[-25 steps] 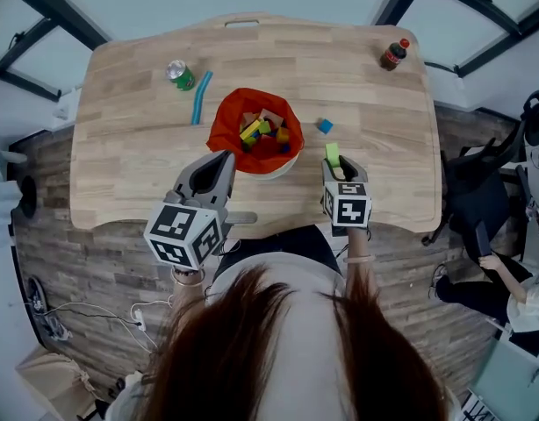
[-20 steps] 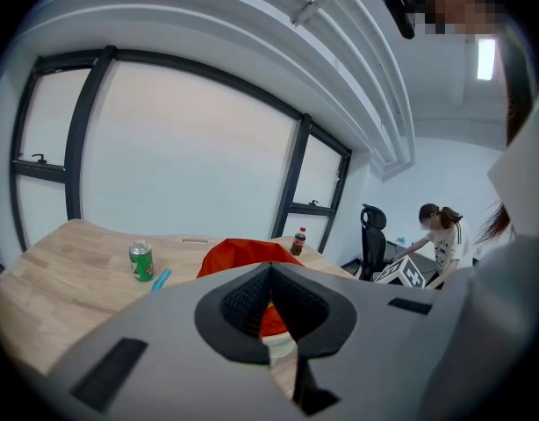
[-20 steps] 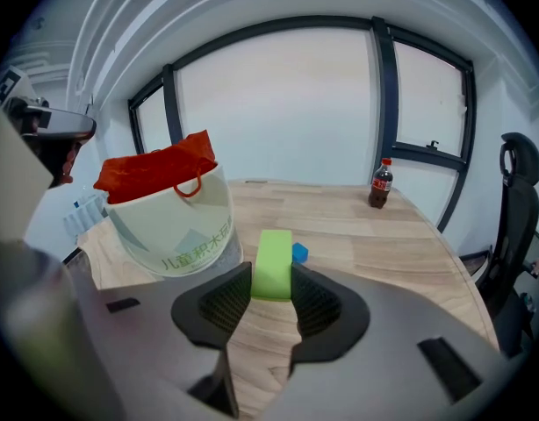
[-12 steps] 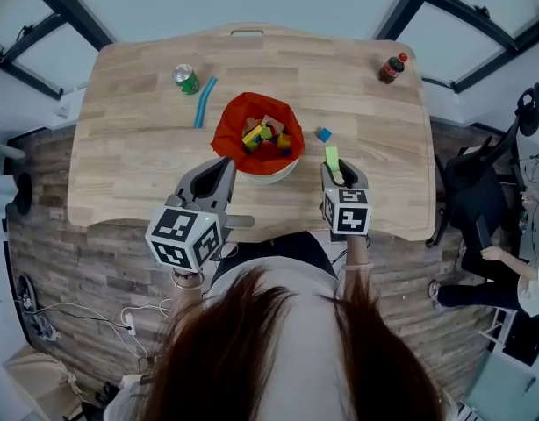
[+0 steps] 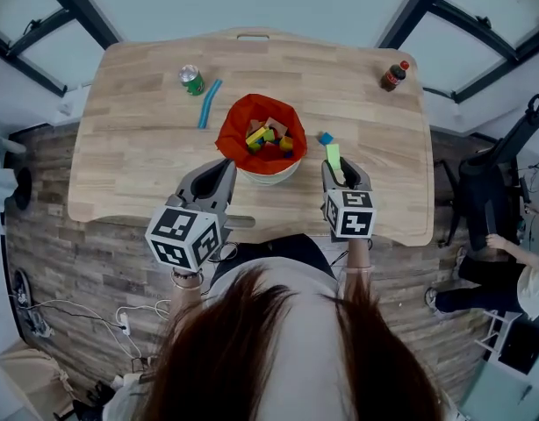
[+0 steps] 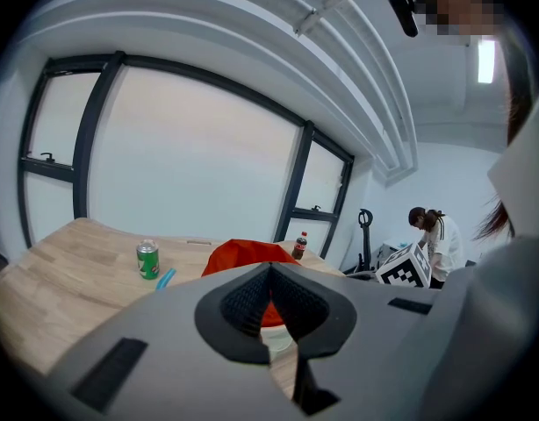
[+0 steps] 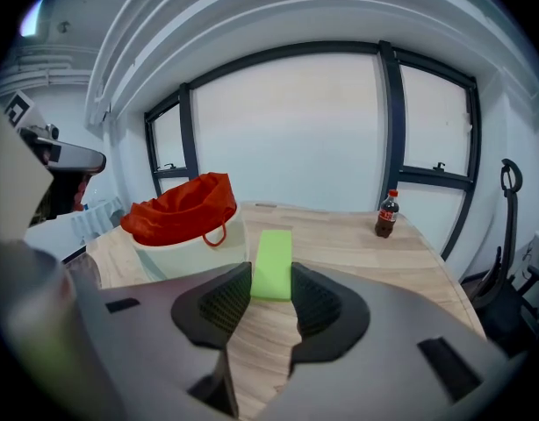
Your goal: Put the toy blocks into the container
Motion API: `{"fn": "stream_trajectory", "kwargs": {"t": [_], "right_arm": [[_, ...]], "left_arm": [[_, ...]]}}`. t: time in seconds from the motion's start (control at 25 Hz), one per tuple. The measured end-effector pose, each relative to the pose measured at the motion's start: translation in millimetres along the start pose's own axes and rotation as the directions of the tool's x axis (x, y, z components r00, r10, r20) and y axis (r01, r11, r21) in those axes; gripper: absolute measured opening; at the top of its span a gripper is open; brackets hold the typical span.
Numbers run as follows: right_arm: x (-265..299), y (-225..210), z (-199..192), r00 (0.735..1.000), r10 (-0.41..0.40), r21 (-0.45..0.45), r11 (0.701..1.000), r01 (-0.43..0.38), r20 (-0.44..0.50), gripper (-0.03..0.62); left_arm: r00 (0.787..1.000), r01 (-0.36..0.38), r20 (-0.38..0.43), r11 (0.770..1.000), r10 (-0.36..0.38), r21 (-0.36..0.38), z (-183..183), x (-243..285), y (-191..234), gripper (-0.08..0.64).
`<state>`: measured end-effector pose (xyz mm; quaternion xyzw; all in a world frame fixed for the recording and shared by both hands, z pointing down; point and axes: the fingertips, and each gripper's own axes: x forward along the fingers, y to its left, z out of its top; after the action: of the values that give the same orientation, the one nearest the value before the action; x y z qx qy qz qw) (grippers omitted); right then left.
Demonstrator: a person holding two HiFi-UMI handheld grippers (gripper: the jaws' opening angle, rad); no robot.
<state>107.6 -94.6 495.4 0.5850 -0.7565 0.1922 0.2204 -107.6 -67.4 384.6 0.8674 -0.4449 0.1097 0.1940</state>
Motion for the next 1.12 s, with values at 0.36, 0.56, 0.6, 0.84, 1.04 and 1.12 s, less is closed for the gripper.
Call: {"fn": "stream_trajectory", "kwargs": {"t": [0.36, 0.56, 0.6, 0.84, 1.04, 1.12], "right_arm": [[-8.1, 12.0, 30.0, 0.997, 0.032, -0.032, 0.999, -0.029, 0.073, 0.152], [-11.8, 18.0, 45.5, 0.993, 0.05, -0.052, 0.998, -0.045, 0.104, 0.152], [-11.7, 19.7, 47.7, 0.993, 0.056, -0.055, 0.997, -0.05, 0.107, 0.152], [-14.7, 29.7, 61.3, 0.987, 0.09, -0.073, 0.994, -0.081, 0.135, 0.152], [-16.1, 40.0, 70.5, 0.979, 0.137, -0.091, 0.988, -0.124, 0.152, 0.152], [-17.2, 46.1, 74.5, 0.974, 0.158, -0.099, 0.985, -0.143, 0.16, 0.152]], "left_arm": [[1.0, -0.028, 0.015, 1.0, 0.028, -0.006, 0.1, -10.5, 5.0, 0.009], [0.999, -0.043, 0.021, 0.999, 0.043, -0.012, -0.6, -14.7, 8.2, 0.009], [0.999, -0.044, 0.022, 0.999, 0.045, -0.013, -0.7, -15.0, 8.9, 0.009], [0.998, -0.06, 0.032, 0.998, 0.061, -0.019, -0.2, -19.3, 12.5, 0.009], [0.996, -0.081, 0.039, 0.996, 0.082, -0.025, 0.0, -24.0, 14.6, 0.009], [0.995, -0.09, 0.043, 0.996, 0.091, -0.027, 0.0, -27.0, 15.1, 0.009]]}}
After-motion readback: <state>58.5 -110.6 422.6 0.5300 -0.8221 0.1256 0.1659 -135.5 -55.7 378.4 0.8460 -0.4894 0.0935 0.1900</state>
